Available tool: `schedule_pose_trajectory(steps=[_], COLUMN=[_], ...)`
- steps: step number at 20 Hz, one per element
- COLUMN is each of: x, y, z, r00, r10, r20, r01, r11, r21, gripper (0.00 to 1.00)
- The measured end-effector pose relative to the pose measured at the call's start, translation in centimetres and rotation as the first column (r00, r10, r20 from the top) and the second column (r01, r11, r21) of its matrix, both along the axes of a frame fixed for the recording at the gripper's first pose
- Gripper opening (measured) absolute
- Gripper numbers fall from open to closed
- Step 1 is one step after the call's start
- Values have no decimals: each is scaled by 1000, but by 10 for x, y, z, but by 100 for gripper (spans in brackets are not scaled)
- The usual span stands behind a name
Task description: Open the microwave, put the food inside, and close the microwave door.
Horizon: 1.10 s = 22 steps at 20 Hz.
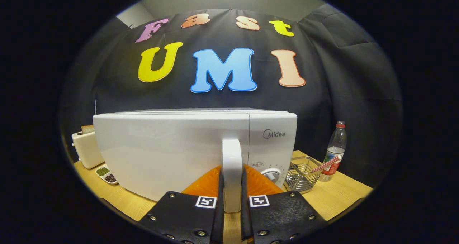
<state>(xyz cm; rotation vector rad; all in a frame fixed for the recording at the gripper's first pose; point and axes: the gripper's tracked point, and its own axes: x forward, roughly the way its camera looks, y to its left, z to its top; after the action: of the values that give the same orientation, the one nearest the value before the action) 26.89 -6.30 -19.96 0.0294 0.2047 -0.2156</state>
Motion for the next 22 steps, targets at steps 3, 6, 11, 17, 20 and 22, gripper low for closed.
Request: schedule_pose_trajectory(steps=[3,6,11,17,20,22], x=[-7,-25,-67,-117,-142,-161], y=[3,9,32,70,96,118], z=[0,3,7,12,13,15], r00=[1000,1000,997,977,960,944], r10=[-6,3,70,210,277,327], r20=[-5,17,32,42,39,41], r01=[6,-2,-70,-211,-279,-328], r11=[1000,1000,997,977,959,944], r21=[-10,-29,15,30,40,36], gripper=[11,11,11,11,11,11])
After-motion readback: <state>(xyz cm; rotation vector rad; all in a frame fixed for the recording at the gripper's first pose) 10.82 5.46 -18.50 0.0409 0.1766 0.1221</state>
